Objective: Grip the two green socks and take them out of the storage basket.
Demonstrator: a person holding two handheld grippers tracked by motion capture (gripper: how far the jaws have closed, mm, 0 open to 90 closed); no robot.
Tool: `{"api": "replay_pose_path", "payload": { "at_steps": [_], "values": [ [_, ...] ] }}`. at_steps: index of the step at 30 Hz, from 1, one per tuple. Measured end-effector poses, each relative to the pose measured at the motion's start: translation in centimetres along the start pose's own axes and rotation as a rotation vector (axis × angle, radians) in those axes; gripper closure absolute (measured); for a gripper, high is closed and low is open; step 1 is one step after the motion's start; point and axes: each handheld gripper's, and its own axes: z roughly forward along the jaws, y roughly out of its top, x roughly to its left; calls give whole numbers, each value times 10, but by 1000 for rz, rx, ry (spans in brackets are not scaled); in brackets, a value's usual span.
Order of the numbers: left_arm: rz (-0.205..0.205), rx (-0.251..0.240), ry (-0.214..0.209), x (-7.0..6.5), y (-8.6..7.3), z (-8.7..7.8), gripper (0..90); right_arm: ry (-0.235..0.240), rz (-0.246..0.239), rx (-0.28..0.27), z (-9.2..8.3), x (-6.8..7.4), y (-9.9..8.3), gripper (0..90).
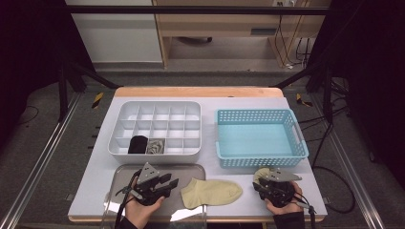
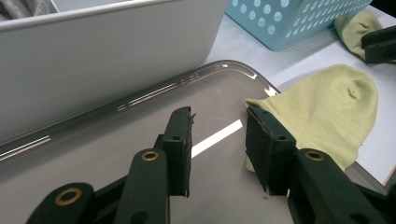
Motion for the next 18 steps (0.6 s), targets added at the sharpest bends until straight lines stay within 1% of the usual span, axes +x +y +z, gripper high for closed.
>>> {"api": "replay_pose_path", "payload": {
  "at_steps": [2,3,4,6,9,11,12,13,15,16,18],
  "values": [
    [0,0,-1,0,0,0,599,-22,-10,-7,0,1,-1,784],
    [1,0,-2,0,0,-1,599,-26,-10,-7,0,1,-1,819],
    [1,-1,-2,0,0,-1,599,-22,-2,-4,-2,0,-1,835],
    [-2,-6,-5,0,1,-2,599,-6,13,-9,-4,-2,0,846],
    [-6,-13,-9,0,2,-4,597,19,7,-39,-12,-2,5,848],
    [-11,-21,-14,0,4,-5,596,57,-6,-67,-19,1,11,846],
    [-8,-24,-12,-1,4,-6,594,87,-10,-77,-22,5,15,844],
    [-6,-29,-14,-1,5,-7,592,129,-21,-96,-24,10,20,843],
    [-3,-31,-15,-2,5,-8,585,202,-36,-112,-24,20,28,841],
    [-2,-32,-17,-2,6,-8,584,234,-47,-114,-22,26,31,841],
    [3,-30,-21,-3,6,-8,581,284,-68,-101,-16,36,37,841]
  ]
}}
